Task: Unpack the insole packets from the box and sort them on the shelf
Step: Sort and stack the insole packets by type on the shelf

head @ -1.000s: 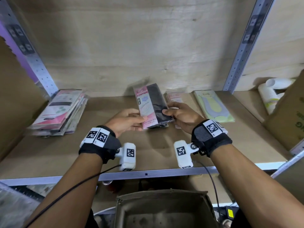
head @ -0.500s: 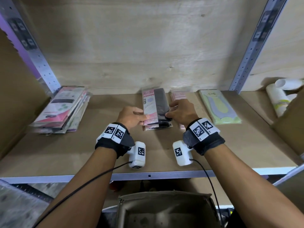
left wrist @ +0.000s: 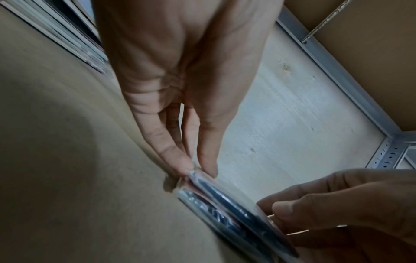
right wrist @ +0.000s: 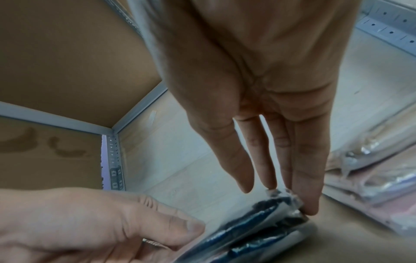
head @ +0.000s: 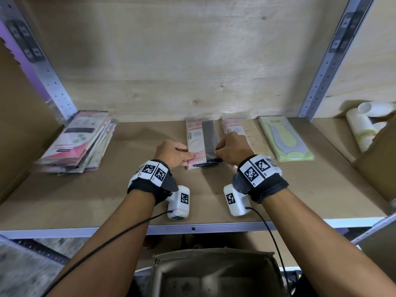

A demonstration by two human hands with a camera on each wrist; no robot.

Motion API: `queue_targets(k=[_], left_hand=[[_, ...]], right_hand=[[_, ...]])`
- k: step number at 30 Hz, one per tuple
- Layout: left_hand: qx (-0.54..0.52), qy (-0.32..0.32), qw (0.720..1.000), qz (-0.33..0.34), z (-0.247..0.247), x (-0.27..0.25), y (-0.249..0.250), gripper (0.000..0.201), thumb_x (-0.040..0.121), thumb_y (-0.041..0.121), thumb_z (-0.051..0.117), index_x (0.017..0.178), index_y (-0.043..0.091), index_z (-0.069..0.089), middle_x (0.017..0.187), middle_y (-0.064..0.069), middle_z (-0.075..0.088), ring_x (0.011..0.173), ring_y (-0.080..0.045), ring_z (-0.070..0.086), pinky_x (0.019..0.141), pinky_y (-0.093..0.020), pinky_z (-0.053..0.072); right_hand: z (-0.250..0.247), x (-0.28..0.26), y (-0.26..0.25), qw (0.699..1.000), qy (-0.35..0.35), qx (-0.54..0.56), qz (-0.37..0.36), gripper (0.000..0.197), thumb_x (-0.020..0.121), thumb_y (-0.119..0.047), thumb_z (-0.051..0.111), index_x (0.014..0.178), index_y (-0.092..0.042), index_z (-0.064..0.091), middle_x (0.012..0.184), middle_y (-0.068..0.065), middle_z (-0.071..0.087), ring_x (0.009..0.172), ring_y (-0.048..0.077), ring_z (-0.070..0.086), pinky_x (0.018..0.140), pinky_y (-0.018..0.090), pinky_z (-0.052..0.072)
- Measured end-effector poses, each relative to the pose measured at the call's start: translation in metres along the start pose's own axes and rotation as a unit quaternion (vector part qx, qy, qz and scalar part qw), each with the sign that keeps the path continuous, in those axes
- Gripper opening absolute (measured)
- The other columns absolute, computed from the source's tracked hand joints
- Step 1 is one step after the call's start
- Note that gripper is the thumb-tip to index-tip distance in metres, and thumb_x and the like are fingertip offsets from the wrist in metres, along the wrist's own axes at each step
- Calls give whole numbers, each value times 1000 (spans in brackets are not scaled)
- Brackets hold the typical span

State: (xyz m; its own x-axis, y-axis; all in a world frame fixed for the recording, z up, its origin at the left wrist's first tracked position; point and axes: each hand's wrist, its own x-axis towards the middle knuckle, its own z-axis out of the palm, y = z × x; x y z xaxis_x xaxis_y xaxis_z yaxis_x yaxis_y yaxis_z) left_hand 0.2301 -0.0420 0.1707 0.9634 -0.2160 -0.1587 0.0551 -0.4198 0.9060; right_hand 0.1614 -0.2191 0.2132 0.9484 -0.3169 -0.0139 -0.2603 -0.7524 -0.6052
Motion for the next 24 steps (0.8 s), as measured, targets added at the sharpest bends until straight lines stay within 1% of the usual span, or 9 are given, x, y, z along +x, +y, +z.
queue_targets(k=[2,7,9,11,12,14,18,21,24], left_hand=[[-2,5,1000,1,0,0,0,37,73,9,86,107,2,71,98,-11,76,71,-17,75,65,-24,62],[9,2,1000,2,1,-1,1,37,76,9,84,109,0,71,104,-13,75,75,-18,76,70,-28,62],[9,6,1000,2,1,-2,3,35,77,10,84,109,2,71,104,-13,75,77,-17,76,72,-28,63],[10,29,1000,1,-2,-3,5,39,77,18,84,112,6,70,105,-10,75,80,-17,75,76,-30,62],[20,48,999,2,-5,-3,5,41,77,24,84,113,9,70,105,-7,74,82,-18,75,80,-32,62],[35,85,996,11,-16,-4,8,43,78,35,83,112,13,71,104,-4,73,84,-19,74,87,-34,60],[7,129,991,15,-49,-14,8,32,81,35,78,104,14,73,101,-3,73,84,-21,74,91,-37,58],[44,142,989,25,-84,-25,1,8,87,32,73,88,26,69,95,0,72,90,-20,72,94,-39,56],[87,183,979,34,-131,-36,-15,11,89,30,69,99,26,72,103,3,70,98,-17,65,93,-30,51]], right_hand=[[0,0,0,1000,-7,1,0,17,85,-1,63,97,2,75,101,16,72,97,27,68,85,35,59],[-1,-3,-2,1000,-20,-10,1,15,85,-3,65,96,3,73,99,16,71,95,27,69,82,34,59],[-3,-4,-5,999,-28,-25,4,10,85,-4,64,88,4,70,88,13,66,83,24,66,70,30,57],[-5,-6,-10,999,-27,-39,4,14,84,-7,63,71,-2,60,73,9,53,69,22,55,55,25,46],[-6,-6,-12,999,-23,-40,2,16,84,-9,63,70,-3,58,73,8,51,69,23,53,55,25,44],[-8,-6,-14,999,-6,-40,-6,14,86,-13,64,83,1,65,83,11,60,77,24,61,65,27,51],[-11,-12,-21,998,16,-24,-51,17,90,-16,62,91,-5,75,91,7,73,83,19,69,80,31,58],[-5,-24,-34,994,-13,35,-104,16,91,-19,63,99,-13,75,88,-5,69,81,11,65,75,22,50],[12,-32,-57,979,-95,149,-98,13,92,-12,63,100,-6,72,84,5,72,74,19,68,73,36,60]])
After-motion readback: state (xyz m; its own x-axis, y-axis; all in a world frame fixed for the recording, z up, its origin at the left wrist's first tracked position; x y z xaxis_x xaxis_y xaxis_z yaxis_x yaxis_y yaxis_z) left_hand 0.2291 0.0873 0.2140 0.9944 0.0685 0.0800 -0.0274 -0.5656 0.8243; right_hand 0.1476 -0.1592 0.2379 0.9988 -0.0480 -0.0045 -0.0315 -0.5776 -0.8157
